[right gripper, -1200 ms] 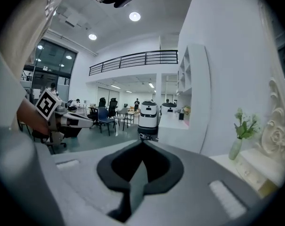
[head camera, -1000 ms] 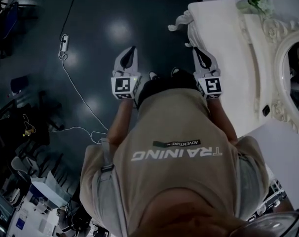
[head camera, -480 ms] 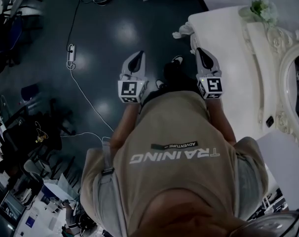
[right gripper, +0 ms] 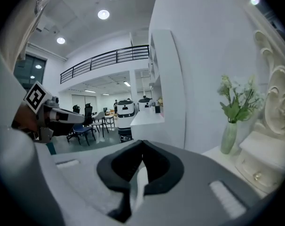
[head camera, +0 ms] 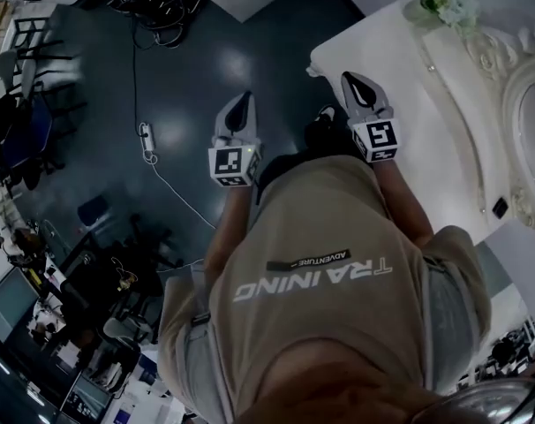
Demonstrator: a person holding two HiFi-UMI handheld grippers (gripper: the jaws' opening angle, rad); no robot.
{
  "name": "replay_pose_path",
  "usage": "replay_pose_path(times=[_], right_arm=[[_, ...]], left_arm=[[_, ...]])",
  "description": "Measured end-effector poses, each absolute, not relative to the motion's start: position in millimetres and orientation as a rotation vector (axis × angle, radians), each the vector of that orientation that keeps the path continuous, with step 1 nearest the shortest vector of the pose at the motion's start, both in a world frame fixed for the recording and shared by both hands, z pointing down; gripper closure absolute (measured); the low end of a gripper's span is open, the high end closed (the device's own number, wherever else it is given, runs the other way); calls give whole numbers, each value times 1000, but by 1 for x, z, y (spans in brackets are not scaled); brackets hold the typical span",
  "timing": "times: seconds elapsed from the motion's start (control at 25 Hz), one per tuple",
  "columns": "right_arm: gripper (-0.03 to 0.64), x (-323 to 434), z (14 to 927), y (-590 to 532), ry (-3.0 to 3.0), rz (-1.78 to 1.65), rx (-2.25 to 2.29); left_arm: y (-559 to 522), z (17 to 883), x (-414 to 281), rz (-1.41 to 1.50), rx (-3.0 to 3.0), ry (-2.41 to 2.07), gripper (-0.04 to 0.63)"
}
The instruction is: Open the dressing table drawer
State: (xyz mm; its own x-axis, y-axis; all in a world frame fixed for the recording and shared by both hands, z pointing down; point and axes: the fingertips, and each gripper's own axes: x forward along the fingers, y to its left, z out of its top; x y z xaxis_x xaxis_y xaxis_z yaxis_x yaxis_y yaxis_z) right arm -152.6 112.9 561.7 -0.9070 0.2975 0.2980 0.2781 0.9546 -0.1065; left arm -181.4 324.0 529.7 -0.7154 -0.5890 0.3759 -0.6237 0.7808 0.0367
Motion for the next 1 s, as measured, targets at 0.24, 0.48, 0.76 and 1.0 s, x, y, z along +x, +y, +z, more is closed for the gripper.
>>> replay_pose_path(times=[0.24, 0.48, 0.76, 1.0], right_arm=[[614, -146, 555, 47, -2849, 131, -164], [614, -87, 538, -31, -2866, 203, 232], [614, -16, 551, -77, -2798, 291, 572], [614, 11, 560, -89, -2736, 339, 806]], left_arm=[[220, 512, -203, 190, 1237, -2547, 588], [124, 508, -185, 279, 1617, -2305, 588], [47, 507, -164, 331, 1846, -2121, 588], [-3, 513, -149, 350, 2055, -1941, 588]])
